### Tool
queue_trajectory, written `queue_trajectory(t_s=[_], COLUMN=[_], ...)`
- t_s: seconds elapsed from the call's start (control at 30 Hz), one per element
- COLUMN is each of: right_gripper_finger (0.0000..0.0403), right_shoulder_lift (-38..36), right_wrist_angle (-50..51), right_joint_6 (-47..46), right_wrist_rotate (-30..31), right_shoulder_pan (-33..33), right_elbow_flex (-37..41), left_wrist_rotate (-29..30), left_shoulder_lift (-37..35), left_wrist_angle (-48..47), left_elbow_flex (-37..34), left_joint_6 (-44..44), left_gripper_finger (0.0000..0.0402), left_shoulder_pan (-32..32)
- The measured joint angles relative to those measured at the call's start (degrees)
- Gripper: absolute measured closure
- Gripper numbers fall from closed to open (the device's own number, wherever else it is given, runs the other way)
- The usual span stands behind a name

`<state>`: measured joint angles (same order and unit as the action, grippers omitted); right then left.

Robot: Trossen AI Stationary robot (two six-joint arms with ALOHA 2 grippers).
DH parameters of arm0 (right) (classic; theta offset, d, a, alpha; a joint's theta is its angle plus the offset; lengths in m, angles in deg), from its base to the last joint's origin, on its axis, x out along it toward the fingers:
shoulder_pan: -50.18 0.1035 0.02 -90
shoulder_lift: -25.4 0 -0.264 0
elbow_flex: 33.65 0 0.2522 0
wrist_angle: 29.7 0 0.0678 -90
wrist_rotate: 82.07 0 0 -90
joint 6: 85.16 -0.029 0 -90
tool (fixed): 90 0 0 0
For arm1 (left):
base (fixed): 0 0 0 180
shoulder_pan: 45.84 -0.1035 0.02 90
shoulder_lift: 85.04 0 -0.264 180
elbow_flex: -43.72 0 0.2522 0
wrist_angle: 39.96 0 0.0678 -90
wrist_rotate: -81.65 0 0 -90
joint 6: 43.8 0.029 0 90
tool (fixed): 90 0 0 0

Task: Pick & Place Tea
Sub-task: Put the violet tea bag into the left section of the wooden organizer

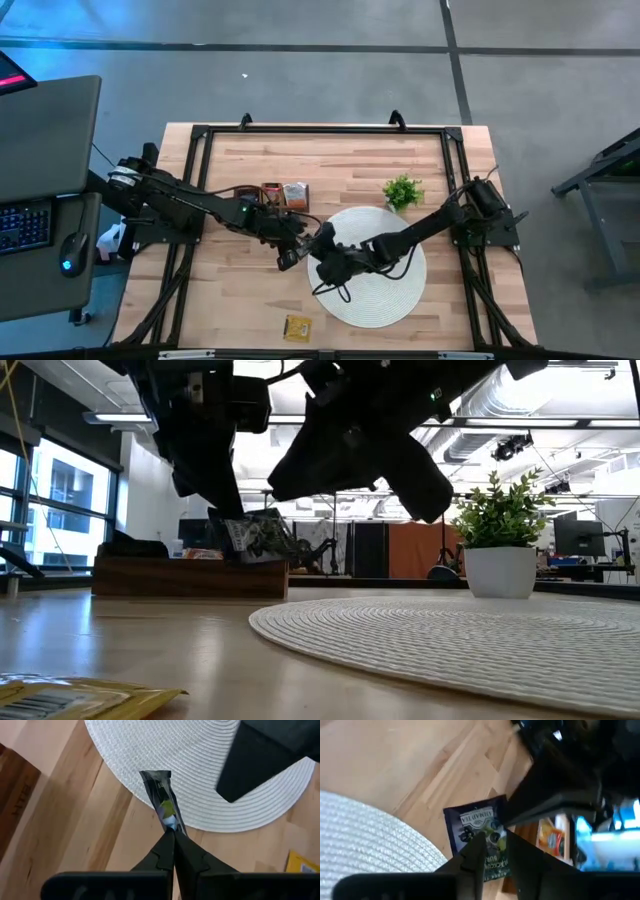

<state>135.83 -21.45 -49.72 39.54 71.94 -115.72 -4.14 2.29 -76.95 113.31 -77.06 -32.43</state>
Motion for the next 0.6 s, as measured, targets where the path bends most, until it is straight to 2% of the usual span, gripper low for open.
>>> queue_trajectory(t_s=[0.17,0.27,0.4,0.6], right_gripper_finger=[0.0295,0.0285,0.0287,0.0298], right_shoulder_lift=[0.0,-1.2,-3.8,-6.7], right_wrist_angle=[1.2,4.1,5.3,6.5], right_joint_6=[-14.7,-18.5,-20.6,-23.0], right_wrist_rotate=[8.0,10.1,10.6,9.8], right_shoulder_pan=[0.0,-0.5,-0.9,-0.9], right_elbow_flex=[0.0,0.1,0.1,0.1], left_wrist_rotate=[0.1,2.7,10.5,25.2], left_shoulder_lift=[0.0,-0.7,-6.4,-16.4], left_wrist_angle=[-0.6,-2.3,-10.1,-31.5], left_elbow_flex=[0.0,0.0,0.0,0.0], left_joint_6=[1.9,2.1,2.9,-2.8], left_gripper_finger=[0.0401,0.0401,0.0401,0.0401], left_shoulder_pan=[0.1,0.1,0.1,0.1])
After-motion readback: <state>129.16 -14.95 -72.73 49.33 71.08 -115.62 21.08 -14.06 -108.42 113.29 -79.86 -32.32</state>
